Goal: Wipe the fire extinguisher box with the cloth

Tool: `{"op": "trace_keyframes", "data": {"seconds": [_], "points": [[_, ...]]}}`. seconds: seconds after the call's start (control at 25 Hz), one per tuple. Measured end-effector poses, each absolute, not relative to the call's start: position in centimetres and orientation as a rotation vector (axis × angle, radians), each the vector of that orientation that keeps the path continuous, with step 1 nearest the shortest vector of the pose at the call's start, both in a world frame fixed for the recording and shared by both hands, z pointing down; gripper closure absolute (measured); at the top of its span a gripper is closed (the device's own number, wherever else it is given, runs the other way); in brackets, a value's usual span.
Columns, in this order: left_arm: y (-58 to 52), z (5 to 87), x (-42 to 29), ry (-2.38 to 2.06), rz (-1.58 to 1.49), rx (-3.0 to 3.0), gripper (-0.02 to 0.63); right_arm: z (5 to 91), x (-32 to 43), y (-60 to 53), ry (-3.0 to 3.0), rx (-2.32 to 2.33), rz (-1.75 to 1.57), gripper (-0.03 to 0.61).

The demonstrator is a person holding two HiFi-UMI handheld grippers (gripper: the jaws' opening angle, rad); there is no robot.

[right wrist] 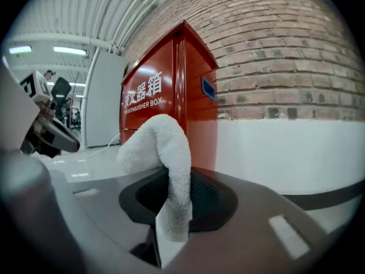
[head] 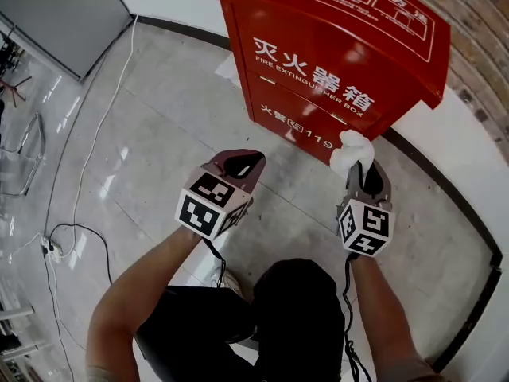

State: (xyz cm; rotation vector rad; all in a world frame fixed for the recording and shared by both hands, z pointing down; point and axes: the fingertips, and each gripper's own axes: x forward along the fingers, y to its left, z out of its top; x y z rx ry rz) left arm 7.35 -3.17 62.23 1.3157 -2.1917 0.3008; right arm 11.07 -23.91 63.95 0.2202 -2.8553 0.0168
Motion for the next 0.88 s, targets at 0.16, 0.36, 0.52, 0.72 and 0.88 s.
{"op": "trace_keyframes", "data": {"seconds": [0.16, 0.36, 0.52, 0.72, 0.88], "points": [[-2.5, 63.2, 7.4, -2.191, 0.26, 1.28, 0.614, 67.7, 13.2, -24.7, -2.747, 0.35, 0.031, 0.469], [-1.8, 63.5, 7.1, -2.21, 0.232, 1.252, 0.614, 71.6, 10.1, -22.1, -2.67, 0.242, 0.073, 0.469], [-0.8, 64.3, 7.5, -2.188, 0.258, 1.242, 0.614, 73.1, 6.4, -19.5, -2.637, 0.183, 0.106, 0.469], [1.6, 65.5, 7.5, -2.181, 0.291, 1.203, 0.614, 74.5, 1.6, -14.6, -2.618, 0.109, 0.156, 0.469], [4.6, 65.6, 7.3, -2.203, 0.322, 1.147, 0.614, 75.8, -2.6, -10.7, -2.599, 0.072, 0.228, 0.469]]}}
